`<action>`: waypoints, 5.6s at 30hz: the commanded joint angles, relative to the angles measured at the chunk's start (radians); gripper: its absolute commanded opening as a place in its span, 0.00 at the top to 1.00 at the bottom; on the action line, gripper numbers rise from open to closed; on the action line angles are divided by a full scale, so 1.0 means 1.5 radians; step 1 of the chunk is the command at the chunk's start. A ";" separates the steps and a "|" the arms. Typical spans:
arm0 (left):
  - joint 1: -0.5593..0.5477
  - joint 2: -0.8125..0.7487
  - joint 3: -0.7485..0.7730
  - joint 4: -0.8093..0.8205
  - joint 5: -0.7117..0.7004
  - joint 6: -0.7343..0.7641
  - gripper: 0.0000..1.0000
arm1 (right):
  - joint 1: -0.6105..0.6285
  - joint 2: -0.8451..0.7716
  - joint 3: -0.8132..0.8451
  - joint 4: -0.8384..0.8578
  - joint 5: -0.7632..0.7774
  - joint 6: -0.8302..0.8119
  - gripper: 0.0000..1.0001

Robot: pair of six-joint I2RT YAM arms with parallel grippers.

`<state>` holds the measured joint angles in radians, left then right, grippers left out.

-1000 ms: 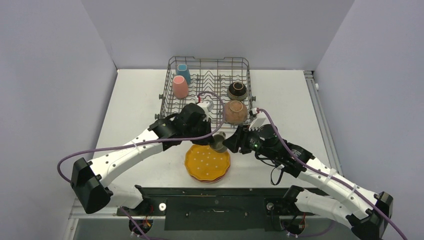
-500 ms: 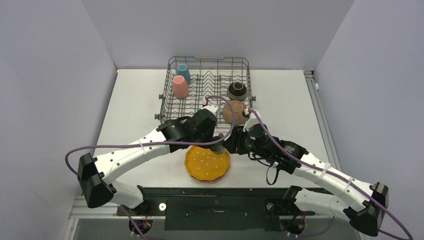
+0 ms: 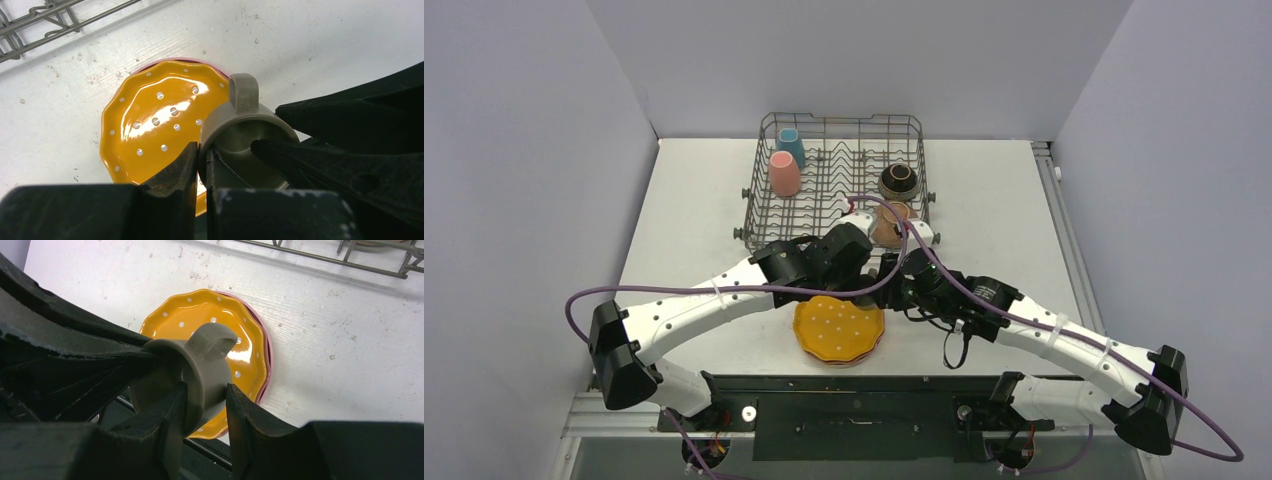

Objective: Load the mixed dishes into the dish rack
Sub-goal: Pick up the cup from the dish rack.

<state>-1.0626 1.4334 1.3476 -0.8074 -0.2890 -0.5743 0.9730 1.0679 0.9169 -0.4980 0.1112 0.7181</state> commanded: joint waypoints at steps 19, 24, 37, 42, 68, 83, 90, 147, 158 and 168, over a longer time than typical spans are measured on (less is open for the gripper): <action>-0.010 -0.051 -0.010 0.099 0.050 0.013 0.43 | 0.016 0.016 0.019 -0.009 0.044 0.005 1.00; -0.005 -0.064 -0.024 0.109 0.051 0.007 0.32 | 0.016 -0.005 -0.002 -0.006 0.058 0.014 1.00; 0.091 -0.181 -0.167 0.286 0.214 -0.057 0.22 | -0.022 -0.083 -0.065 0.021 0.037 0.015 1.00; 0.126 -0.212 -0.223 0.353 0.284 -0.086 0.01 | -0.082 -0.125 -0.109 0.074 -0.055 0.014 1.00; 0.229 -0.278 -0.416 0.716 0.495 -0.348 0.04 | -0.193 -0.247 -0.307 0.491 -0.253 0.208 1.00; 0.230 -0.256 -0.438 0.814 0.551 -0.432 0.04 | -0.206 -0.246 -0.418 0.792 -0.259 0.330 1.00; 0.230 -0.244 -0.444 0.844 0.566 -0.455 0.04 | -0.205 -0.244 -0.414 0.829 -0.267 0.329 1.00; 0.221 -0.131 -0.452 1.156 0.658 -0.646 0.47 | -0.186 -0.176 -0.434 0.943 -0.293 0.325 1.00; 0.224 -0.125 -0.437 1.168 0.673 -0.642 0.87 | -0.187 -0.217 -0.435 0.897 -0.295 0.305 0.87; 0.247 -0.135 -0.426 1.137 0.683 -0.619 0.97 | -0.189 -0.284 -0.422 0.764 -0.286 0.246 0.74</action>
<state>-0.7166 1.2541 0.6514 0.8490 0.7200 -1.5269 0.6880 0.6735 0.2630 0.7063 -0.3214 1.1507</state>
